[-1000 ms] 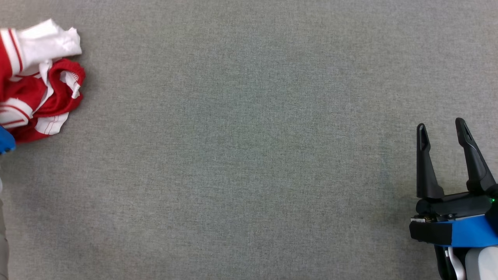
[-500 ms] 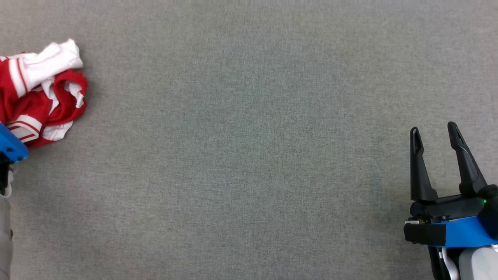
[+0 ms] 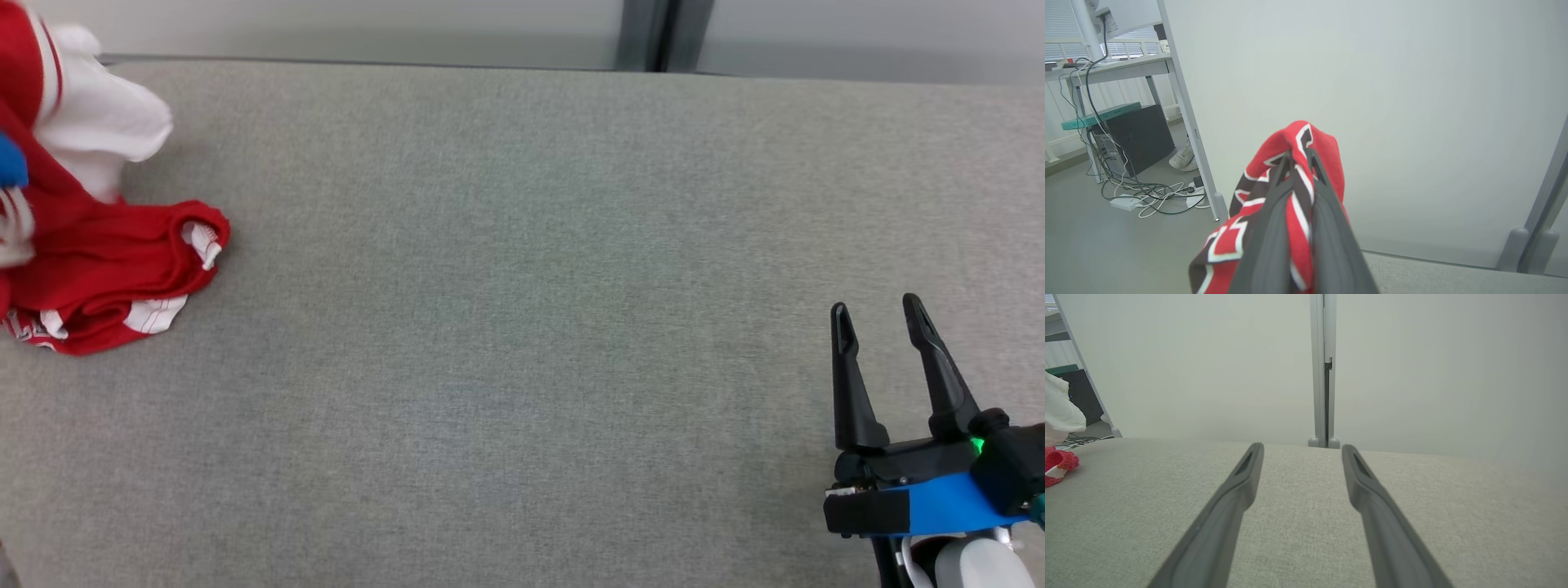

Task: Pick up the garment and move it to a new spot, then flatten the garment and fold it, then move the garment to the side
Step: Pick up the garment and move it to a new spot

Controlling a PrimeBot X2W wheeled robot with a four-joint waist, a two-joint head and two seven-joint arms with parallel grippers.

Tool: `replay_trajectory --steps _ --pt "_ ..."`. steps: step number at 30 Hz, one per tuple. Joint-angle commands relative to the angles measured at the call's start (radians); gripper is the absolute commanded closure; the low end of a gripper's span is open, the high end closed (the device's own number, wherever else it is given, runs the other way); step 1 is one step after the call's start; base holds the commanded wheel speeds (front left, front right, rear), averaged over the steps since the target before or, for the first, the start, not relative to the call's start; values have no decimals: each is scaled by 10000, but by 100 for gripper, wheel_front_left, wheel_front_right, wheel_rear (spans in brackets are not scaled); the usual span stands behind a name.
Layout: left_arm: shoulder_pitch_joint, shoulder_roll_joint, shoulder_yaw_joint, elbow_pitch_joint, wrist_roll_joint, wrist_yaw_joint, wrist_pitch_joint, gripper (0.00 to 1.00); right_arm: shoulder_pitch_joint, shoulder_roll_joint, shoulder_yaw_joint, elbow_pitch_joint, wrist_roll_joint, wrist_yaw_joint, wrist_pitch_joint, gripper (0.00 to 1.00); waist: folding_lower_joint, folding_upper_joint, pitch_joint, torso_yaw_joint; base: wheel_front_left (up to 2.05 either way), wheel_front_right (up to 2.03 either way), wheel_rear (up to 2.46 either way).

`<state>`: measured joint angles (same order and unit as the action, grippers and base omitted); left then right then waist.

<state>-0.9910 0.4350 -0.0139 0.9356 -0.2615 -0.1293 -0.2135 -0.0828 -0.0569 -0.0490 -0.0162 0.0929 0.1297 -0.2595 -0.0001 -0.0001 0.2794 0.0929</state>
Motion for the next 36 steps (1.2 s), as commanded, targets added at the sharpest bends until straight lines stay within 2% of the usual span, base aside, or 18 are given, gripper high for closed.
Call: replay_trajectory --steps 1,6,10,14,17,21,26,36 --pt "-246 -91 -141 -286 -17 -11 -87 100 112 31 0 39 79 19 -60 0 1 1 -206 -182 0 0 0" --pt "-672 -154 -1106 -2350 -260 -12 1 100 175 49 63 132 283 19 -58 0 1 1 -584 -662 0 0 0" --pt "-1059 -309 -1515 -4181 -554 -11 563 100 181 56 235 172 637 19 -52 0 1 1 -793 -1317 0 0 0" --pt "-1380 -747 -1799 -5682 -972 -8 1340 100 128 51 287 178 977 16 -49 0 1 1 -857 -2103 0 0 0" --pt "-1542 -1271 -2045 -6306 -1292 3 1831 100 122 51 369 208 1107 11 -48 0 1 1 -866 -2709 0 0 0" --pt "-1411 -1892 -2581 -6629 -1410 23 2157 100 109 58 388 192 1287 13 -49 0 1 1 -801 -3430 0 0 0" --pt "-416 -2527 -3237 -6263 -1549 18 2125 100 253 59 370 211 1390 13 -51 0 1 1 -822 -3955 0 0 0" --pt "2930 -3266 -4321 -5036 -1863 142 1520 100 341 56 407 210 1445 13 -50 0 1 1 -819 -3943 0 0 0"
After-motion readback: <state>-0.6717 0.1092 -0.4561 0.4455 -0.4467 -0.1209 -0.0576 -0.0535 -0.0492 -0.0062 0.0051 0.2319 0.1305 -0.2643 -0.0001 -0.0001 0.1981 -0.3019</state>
